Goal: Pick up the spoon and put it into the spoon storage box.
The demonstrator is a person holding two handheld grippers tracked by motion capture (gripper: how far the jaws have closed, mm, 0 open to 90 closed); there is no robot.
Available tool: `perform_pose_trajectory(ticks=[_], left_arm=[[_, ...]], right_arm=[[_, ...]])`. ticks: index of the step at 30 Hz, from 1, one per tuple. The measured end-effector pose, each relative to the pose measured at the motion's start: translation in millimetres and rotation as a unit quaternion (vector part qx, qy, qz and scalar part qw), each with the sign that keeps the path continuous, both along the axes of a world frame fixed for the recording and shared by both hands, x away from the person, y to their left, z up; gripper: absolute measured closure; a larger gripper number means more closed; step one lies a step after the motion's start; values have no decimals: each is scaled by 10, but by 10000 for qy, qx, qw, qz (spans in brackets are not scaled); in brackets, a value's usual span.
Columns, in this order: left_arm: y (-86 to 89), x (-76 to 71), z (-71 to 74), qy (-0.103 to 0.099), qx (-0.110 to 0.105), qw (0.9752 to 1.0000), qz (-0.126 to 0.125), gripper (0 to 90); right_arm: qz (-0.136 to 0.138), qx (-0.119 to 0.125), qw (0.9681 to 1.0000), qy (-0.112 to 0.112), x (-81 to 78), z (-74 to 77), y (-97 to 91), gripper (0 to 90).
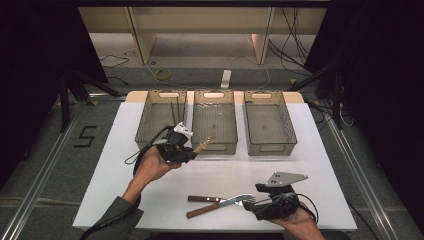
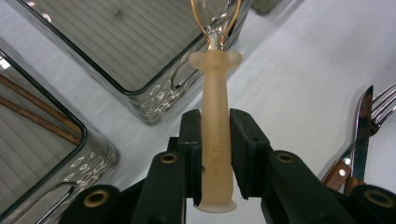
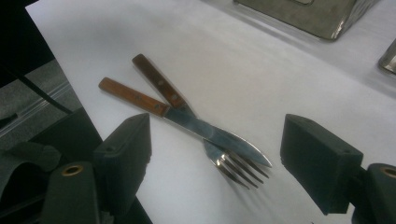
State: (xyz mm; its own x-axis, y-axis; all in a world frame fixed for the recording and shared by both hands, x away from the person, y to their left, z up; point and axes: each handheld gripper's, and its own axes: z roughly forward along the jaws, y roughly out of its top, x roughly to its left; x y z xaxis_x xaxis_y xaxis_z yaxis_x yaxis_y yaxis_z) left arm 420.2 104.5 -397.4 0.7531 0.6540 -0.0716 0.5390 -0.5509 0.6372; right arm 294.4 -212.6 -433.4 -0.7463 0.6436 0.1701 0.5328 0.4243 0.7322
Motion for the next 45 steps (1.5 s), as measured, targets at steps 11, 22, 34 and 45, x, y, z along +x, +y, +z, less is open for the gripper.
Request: perform_pose_trajectory(ticks=[11,22,34,45], left_arm=[[11,74,91,-95,-286,9993,232,748],[-46,190,177,-320,-566,9969,445,749],[-130,438,160,-333,-720,9940,756,748],[-171,614,140,-287,-821,9917,947,748]], right_arm=[[-30,30,10000,16,9,-2,-17,256],[-52,34,10000,21,18,-11,-22,256],[-57,44,10000,20,20,-9,-21,256],[-52,36,10000,18,20,-10,-17,257]])
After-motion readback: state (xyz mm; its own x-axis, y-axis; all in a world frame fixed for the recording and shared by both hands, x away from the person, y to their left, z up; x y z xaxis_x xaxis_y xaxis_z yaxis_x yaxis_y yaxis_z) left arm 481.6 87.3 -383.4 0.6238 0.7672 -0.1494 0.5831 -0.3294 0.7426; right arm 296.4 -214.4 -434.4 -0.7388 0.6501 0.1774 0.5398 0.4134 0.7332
